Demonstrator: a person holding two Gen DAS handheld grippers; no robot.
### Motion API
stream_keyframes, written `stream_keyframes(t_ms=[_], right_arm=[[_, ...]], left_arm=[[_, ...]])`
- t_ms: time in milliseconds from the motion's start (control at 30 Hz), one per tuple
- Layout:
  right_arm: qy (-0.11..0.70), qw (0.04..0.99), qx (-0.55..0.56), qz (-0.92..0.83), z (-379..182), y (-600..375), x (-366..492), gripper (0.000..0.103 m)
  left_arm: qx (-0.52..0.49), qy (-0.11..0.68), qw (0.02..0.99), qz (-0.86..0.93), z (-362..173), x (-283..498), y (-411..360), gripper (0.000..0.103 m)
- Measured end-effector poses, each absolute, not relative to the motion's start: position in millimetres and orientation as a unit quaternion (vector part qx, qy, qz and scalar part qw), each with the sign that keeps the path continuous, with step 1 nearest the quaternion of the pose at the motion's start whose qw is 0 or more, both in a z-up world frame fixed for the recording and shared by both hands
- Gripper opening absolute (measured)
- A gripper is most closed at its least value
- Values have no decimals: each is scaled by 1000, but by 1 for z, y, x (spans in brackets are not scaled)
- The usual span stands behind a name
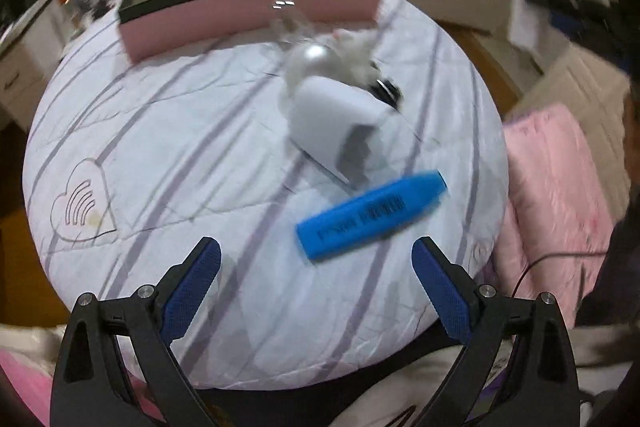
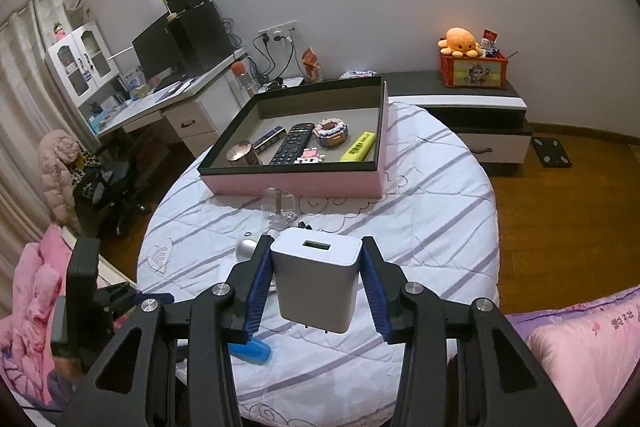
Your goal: Organize rigid objects
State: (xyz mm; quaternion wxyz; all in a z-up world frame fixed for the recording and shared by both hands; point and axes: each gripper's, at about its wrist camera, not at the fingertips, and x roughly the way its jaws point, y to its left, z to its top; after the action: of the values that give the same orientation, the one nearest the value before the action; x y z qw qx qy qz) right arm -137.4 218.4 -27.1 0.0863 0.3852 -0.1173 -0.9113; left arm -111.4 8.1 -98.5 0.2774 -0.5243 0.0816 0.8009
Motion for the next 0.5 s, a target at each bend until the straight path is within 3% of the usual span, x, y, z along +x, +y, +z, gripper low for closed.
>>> stream_keyframes(t_ms=[233,300,367,400,500], right_arm=[[-120,97,396,-905,-32,211,-135,44],[-118,94,395,-906,-32,211,-133,44],[-114,90,395,-907,-31,214,-131,44],[-116,88,396,-907,-32,216,-131,44],[-122,87,396,-906,-32,222,-132,44]], left_arm=[[-519,131,341,772,-108,-109,47,96],[-520,152,320,777,-113,-110,52,80],[-507,170,292,793,-109,-109,53,28],[-512,159,298,790,-107,-109,51,15],[-533,121,312,777,-105,-114,43,12]])
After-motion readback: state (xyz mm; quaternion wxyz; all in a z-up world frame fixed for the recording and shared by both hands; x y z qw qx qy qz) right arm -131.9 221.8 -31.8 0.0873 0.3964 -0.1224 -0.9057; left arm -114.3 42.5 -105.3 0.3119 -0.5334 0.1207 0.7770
